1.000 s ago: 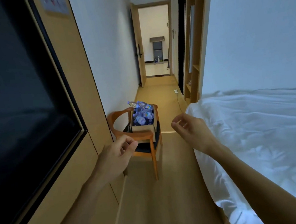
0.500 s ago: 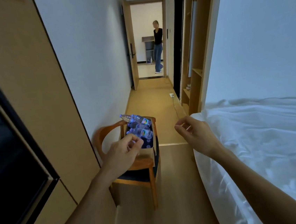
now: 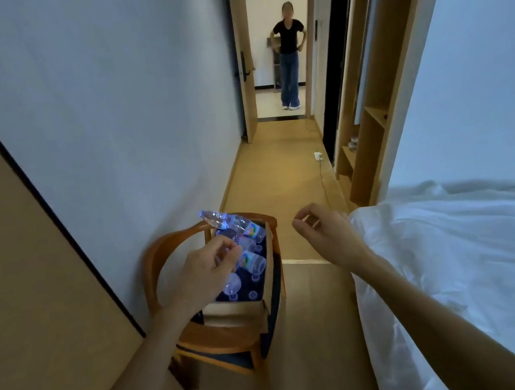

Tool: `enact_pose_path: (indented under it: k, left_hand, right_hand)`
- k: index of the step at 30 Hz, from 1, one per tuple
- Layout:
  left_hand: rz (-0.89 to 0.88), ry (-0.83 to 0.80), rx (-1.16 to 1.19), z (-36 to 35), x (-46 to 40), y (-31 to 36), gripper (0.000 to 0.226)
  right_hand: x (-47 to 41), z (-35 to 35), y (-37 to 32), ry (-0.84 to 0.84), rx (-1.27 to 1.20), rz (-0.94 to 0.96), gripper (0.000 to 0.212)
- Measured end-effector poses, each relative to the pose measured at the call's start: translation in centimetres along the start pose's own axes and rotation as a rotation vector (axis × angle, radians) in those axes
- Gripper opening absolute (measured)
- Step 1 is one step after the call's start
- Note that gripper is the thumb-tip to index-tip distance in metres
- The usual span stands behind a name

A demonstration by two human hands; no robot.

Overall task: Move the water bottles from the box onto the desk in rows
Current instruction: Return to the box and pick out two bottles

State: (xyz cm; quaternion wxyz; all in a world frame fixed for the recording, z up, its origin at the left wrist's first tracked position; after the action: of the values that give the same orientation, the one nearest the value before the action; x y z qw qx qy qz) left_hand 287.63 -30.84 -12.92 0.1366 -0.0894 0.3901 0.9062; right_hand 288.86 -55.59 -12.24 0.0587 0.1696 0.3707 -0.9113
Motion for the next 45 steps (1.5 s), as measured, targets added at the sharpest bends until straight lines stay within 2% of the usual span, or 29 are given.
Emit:
enact_pose_path:
  k: [4, 11, 20, 24, 30, 36, 41, 45]
  left_hand:
    - [0.111, 0.041, -0.01, -2.1, -5.4, -0.9, 0.016]
    - [0.245, 0.1, 0.021, -4.8, -12.5, -4.5, 0.013]
    - [0.388, 0.126, -0.115, -8.8, -22.0, -14.5, 0.015]
    - [0.478, 0.134, -0.017, -10.4, -26.0, -17.6, 0.017]
    - [0.57, 0.092, -0.027, -11.8, -30.1, -22.2, 0.009]
    - [0.74, 0.125, 0.047, -12.7, -31.5, -26.1, 0.014]
    - [0.854, 0.264, 0.02, -12.6, -32.2, -27.3, 0.01]
    - [0.969, 0.359, 0.029, -13.0, -32.7, -27.3, 0.009]
  right_hand:
    - [-6.9, -0.6, 3.2, -0.051, -0.027, 0.026, 0.017]
    - [-16.0, -5.6, 8.0, -0.207, -0.043, 0.024, 0.017]
    - [-26.8, -14.5, 12.7, -0.347, -0.039, 0.048, 0.012]
    - [-31.8, -18.0, 14.6, -0.425, -0.034, 0.039, 0.013]
    - [-37.8, -23.9, 16.7, -0.553, -0.013, 0.046, 0.017]
    - [-42.2, -31.8, 18.1, -0.791, 0.08, 0.195, 0.026]
    - [-44.1, -38.5, 18.5, -0.976, 0.214, 0.394, 0.028]
    - [-44.7, -41.7, 19.0, -1.114, 0.266, 0.532, 0.042]
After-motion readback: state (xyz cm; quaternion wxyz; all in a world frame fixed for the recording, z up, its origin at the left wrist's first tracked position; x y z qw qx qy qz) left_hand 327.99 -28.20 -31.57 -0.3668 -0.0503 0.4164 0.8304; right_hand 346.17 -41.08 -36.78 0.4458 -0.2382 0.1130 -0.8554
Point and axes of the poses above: each hand's wrist, its own x-axis away from the middle knuckle, its own z-axis out of the back of the hand, y = z × x, the point moved 3 cm from there along -x, towards the middle knuckle, and after that the axes turned 5 degrees about y, right-handed, at the moved point
